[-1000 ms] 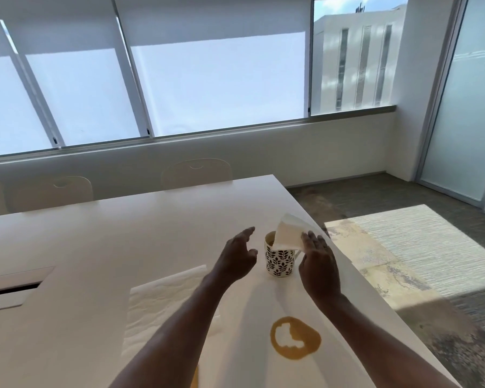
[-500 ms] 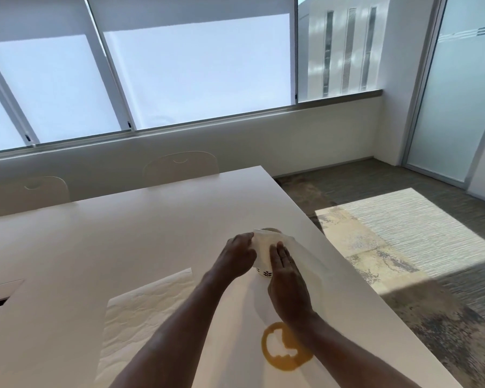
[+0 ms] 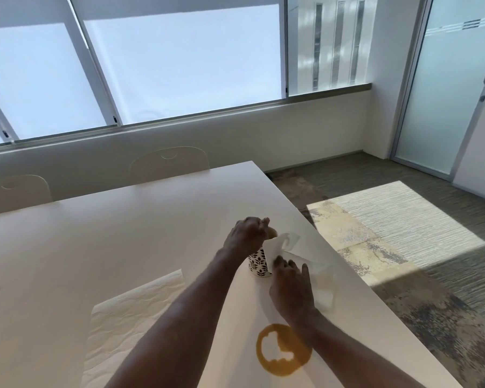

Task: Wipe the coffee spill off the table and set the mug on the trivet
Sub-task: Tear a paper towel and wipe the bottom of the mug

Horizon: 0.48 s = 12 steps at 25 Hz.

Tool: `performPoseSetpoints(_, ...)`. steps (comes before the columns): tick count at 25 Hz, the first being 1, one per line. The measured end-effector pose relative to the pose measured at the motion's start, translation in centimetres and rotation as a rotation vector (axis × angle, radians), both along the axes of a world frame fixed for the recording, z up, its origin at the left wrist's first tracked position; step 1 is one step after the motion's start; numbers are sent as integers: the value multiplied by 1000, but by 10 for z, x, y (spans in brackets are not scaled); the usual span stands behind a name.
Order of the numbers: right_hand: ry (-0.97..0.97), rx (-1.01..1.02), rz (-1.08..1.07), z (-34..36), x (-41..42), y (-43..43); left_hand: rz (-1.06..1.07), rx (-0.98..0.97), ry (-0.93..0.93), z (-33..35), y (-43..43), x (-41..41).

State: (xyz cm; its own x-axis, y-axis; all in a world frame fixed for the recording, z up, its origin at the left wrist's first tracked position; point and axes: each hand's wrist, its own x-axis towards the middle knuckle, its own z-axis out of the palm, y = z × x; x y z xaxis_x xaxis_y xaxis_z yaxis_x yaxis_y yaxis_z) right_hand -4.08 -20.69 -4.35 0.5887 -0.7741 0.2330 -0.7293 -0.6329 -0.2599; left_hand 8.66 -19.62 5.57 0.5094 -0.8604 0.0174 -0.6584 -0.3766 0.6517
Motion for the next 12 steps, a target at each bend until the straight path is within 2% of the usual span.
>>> performPoseSetpoints(4,95,-109,46,11,-1,-3,4,52,-68,-1,0,1)
performPoseSetpoints(7,176,-218,169,12,8,5,-1,82,-143,-4,-1,3)
performPoseSetpoints(9,138,-220,271,8,19,8,-1,94,-167,-6,-3,5)
performPoseSetpoints(12,60,-209,300,9,28,1,-22,106,-212,-6,0,5)
